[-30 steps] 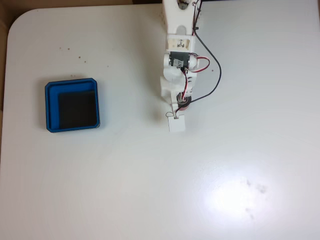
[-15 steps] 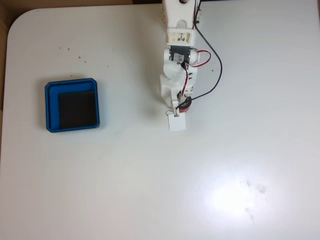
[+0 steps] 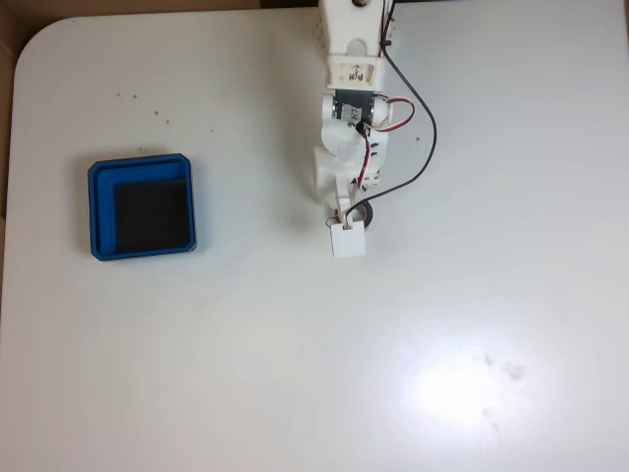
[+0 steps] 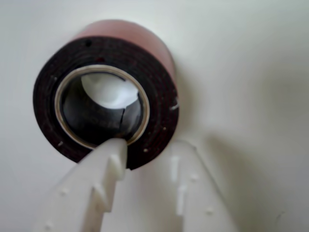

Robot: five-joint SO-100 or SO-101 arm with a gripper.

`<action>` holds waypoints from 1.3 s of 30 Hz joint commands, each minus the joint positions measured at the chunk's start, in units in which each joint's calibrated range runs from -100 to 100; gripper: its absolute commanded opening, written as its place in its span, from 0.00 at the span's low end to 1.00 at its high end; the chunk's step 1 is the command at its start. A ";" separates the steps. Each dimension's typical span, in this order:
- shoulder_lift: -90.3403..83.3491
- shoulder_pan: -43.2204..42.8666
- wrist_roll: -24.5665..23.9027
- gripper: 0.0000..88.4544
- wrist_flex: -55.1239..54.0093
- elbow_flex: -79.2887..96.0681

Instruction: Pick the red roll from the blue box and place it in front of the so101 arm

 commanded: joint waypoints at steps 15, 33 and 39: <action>-33.85 0.17 0.09 0.09 -1.09 18.32; -75.91 -0.12 0.27 0.09 -15.36 54.17; -81.76 -0.22 0.35 0.09 -15.03 55.24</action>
